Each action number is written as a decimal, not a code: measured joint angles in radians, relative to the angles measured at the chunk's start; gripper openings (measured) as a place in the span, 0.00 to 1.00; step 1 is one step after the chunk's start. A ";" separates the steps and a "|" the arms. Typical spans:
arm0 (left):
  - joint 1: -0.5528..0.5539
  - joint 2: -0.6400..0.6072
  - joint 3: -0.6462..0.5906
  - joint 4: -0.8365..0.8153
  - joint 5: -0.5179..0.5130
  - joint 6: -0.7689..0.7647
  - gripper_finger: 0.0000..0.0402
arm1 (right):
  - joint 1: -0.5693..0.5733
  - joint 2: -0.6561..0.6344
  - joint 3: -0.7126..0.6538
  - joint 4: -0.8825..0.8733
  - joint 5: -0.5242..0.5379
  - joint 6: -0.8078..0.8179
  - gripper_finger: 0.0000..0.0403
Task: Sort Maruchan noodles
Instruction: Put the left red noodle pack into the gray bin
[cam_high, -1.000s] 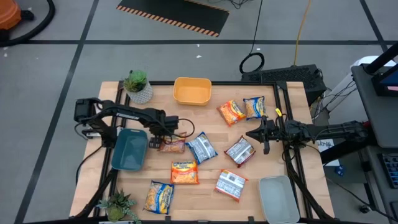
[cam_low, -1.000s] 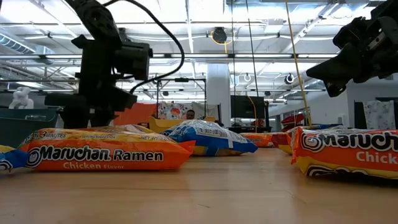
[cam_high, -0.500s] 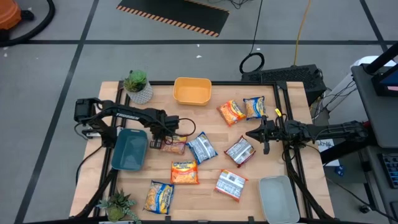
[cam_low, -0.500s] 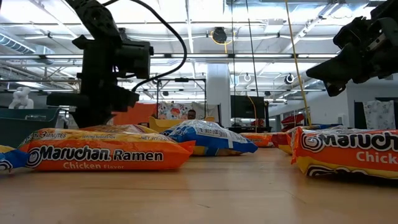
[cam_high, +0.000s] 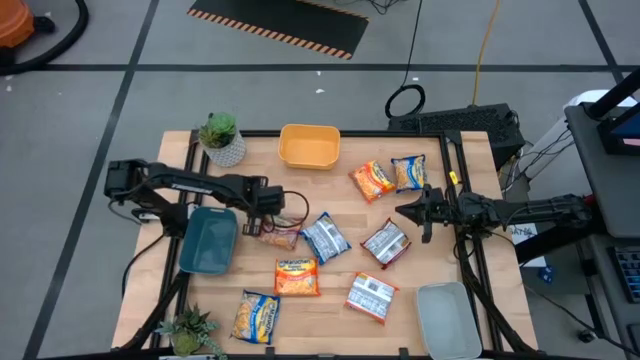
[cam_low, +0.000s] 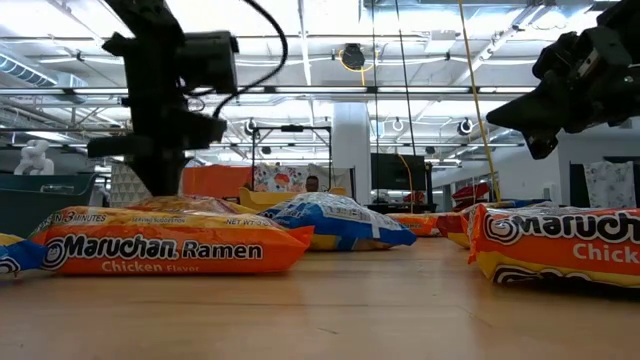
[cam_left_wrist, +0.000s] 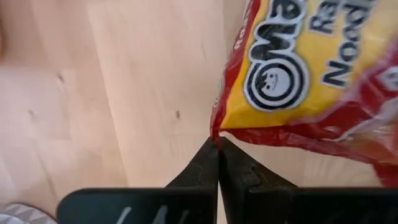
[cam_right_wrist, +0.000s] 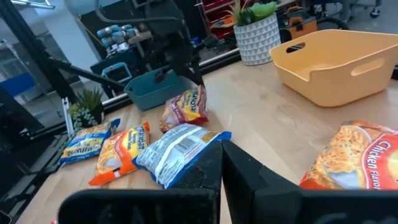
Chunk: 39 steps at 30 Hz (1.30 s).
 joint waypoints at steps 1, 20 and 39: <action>-0.005 -0.010 0.000 0.001 0.000 0.000 0.00 | 0.000 0.000 0.000 0.007 0.000 -0.002 0.01; 0.009 -0.046 0.000 0.046 -0.031 0.123 0.55 | 0.000 0.004 0.000 0.036 0.022 -0.127 0.01; 0.015 0.084 -0.005 0.069 0.050 0.342 0.69 | 0.000 0.004 0.000 0.021 -0.036 -0.133 0.01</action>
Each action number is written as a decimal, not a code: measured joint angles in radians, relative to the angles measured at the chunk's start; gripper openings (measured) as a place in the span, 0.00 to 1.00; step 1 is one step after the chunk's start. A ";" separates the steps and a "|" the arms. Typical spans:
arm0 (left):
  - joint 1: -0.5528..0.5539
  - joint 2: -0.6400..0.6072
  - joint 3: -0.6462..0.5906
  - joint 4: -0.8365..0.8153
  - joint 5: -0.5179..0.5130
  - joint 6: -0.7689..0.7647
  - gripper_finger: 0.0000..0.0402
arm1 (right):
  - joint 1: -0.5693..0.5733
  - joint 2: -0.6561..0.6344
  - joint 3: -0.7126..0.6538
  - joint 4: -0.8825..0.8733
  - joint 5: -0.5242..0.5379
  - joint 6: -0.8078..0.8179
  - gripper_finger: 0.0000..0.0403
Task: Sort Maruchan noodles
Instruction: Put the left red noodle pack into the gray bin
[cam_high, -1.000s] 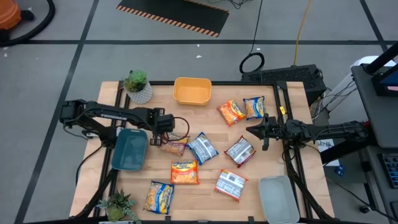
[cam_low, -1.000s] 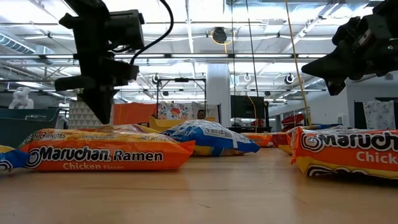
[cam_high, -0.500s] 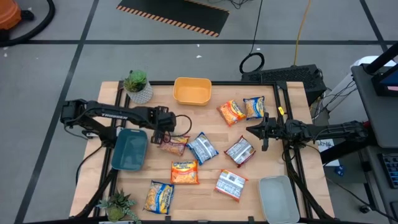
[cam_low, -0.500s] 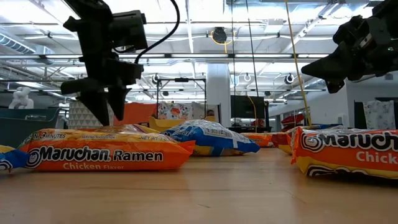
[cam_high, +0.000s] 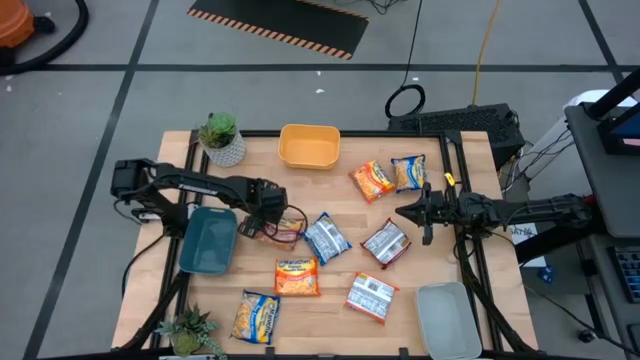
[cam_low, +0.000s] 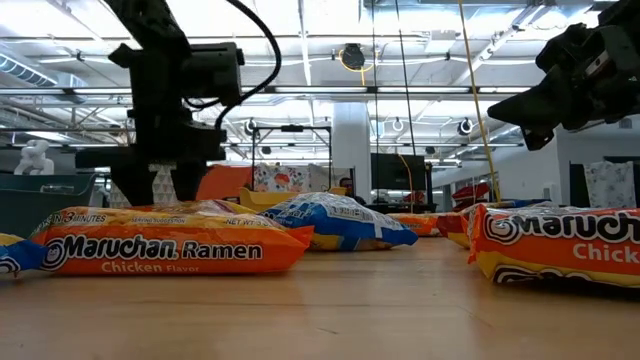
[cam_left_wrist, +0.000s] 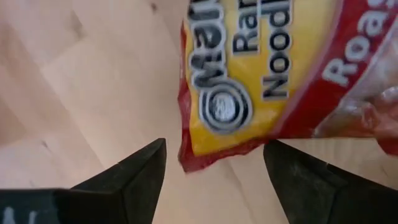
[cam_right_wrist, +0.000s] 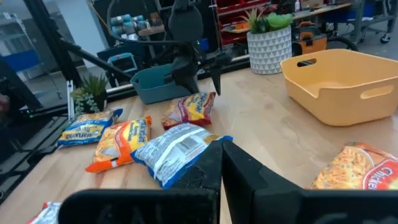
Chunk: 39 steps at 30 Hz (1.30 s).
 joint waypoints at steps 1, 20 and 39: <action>0.000 0.009 0.000 0.019 0.001 0.002 0.68 | 0.000 0.000 0.000 -0.003 0.000 0.005 0.01; -0.036 0.010 0.001 0.062 -0.034 -0.004 0.01 | 0.000 0.011 0.000 0.004 0.009 0.067 0.01; -0.151 -0.241 0.001 0.067 -0.204 -0.152 0.00 | 0.000 0.089 0.000 0.057 0.162 0.362 0.02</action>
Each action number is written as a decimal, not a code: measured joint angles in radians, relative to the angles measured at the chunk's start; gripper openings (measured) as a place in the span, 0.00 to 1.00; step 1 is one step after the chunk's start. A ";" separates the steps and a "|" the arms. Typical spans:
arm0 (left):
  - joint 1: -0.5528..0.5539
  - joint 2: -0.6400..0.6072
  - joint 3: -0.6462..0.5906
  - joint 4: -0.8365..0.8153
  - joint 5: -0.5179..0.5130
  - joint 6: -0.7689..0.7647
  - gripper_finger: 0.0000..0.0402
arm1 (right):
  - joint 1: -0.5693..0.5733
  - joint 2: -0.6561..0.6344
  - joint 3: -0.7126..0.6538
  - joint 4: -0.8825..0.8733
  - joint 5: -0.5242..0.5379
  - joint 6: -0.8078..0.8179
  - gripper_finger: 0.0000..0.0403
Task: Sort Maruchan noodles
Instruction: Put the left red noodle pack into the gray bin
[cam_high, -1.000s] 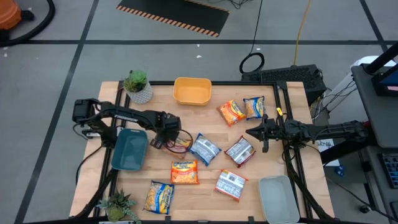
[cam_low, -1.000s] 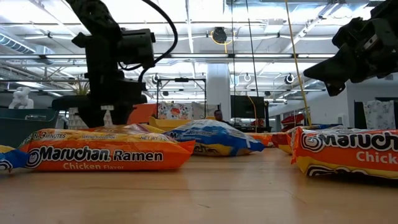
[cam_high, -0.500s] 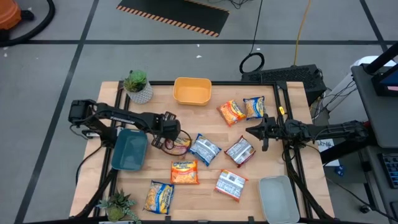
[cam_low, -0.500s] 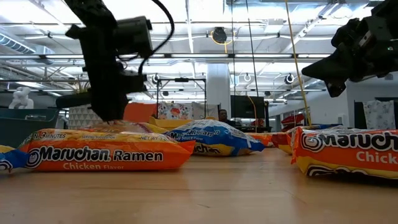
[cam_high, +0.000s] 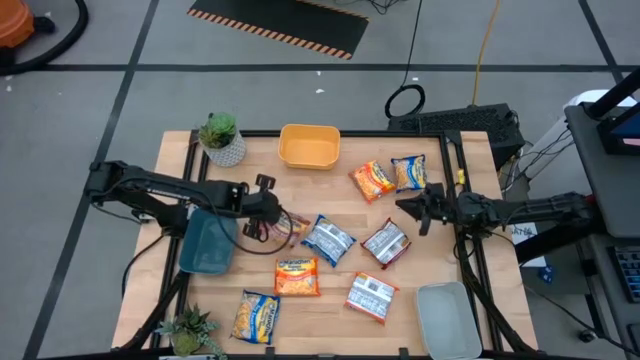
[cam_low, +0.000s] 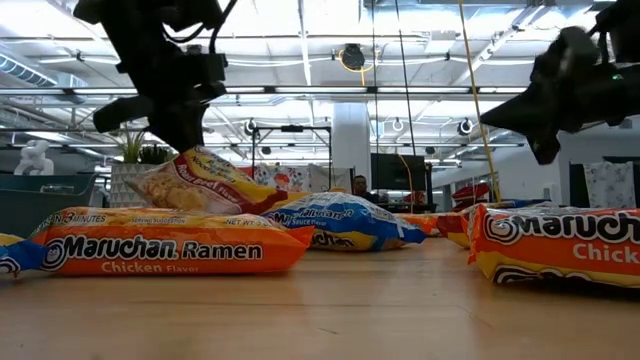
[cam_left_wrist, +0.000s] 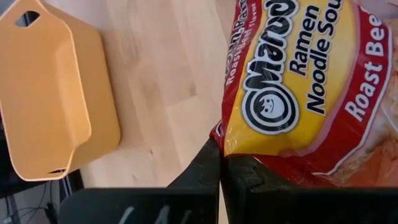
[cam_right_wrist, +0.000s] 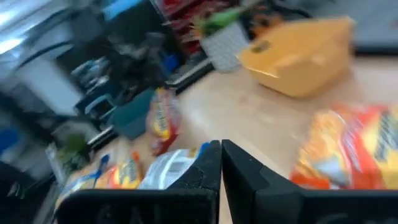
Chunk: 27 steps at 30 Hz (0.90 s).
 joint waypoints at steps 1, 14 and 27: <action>-0.003 -0.001 0.000 0.002 0.000 -0.001 0.00 | 0.004 0.045 0.000 0.031 -0.001 0.029 0.04; -0.027 -0.001 0.000 0.009 0.002 -0.027 0.00 | 0.078 0.990 0.469 0.230 -0.086 -0.148 0.45; -0.066 -0.001 0.000 0.009 -0.004 -0.016 0.00 | -0.065 1.556 1.095 0.149 -0.454 -0.296 0.74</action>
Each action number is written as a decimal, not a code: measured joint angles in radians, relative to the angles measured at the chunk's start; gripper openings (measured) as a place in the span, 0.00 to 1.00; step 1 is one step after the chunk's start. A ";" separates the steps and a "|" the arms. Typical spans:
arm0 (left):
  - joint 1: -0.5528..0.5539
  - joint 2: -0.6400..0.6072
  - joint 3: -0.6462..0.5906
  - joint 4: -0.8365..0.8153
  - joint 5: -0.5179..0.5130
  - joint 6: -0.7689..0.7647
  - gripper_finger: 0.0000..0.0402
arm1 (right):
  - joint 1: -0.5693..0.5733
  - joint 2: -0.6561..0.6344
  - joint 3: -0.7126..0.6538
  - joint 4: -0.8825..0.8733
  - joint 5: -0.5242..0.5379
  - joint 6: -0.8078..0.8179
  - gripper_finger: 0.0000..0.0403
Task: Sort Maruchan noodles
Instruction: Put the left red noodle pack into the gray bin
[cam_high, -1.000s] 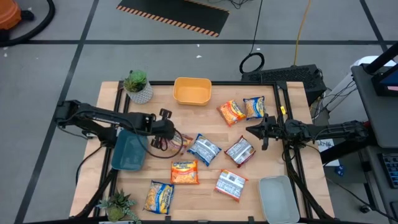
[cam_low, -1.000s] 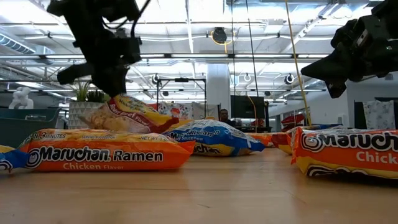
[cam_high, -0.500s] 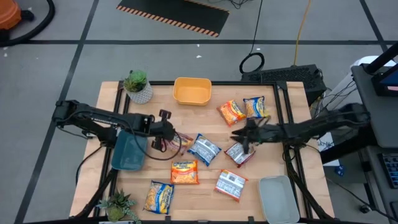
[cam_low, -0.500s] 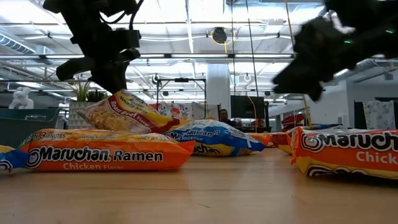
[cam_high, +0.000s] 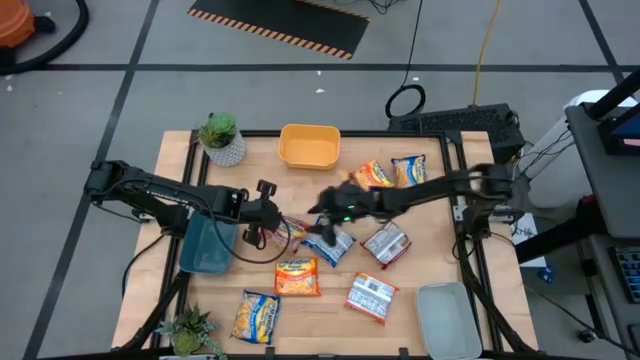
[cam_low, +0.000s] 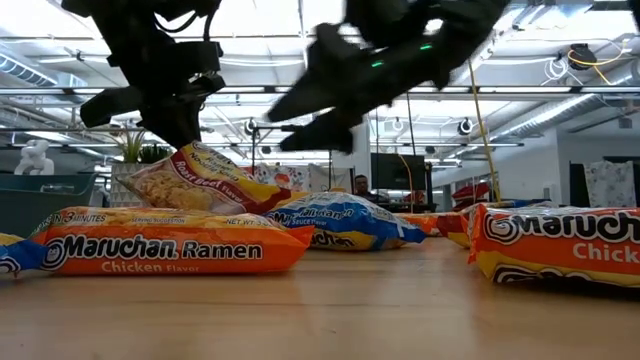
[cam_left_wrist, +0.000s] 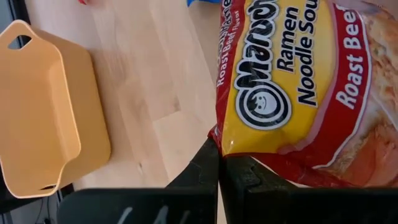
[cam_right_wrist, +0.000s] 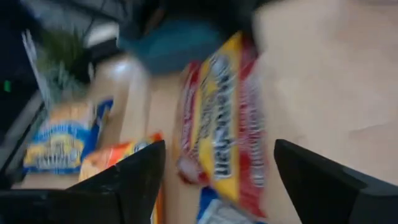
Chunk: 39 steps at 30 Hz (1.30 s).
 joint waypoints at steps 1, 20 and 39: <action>-0.001 0.000 0.000 0.001 -0.003 0.000 0.00 | 0.001 0.034 0.036 -0.027 -0.019 -0.011 0.75; -0.015 0.000 0.000 0.024 -0.022 -0.007 0.00 | -0.079 0.213 0.141 0.072 -0.242 -0.004 0.76; -0.018 0.000 0.000 0.050 -0.022 -0.042 0.00 | -0.067 0.318 0.142 0.208 -0.364 -0.011 0.47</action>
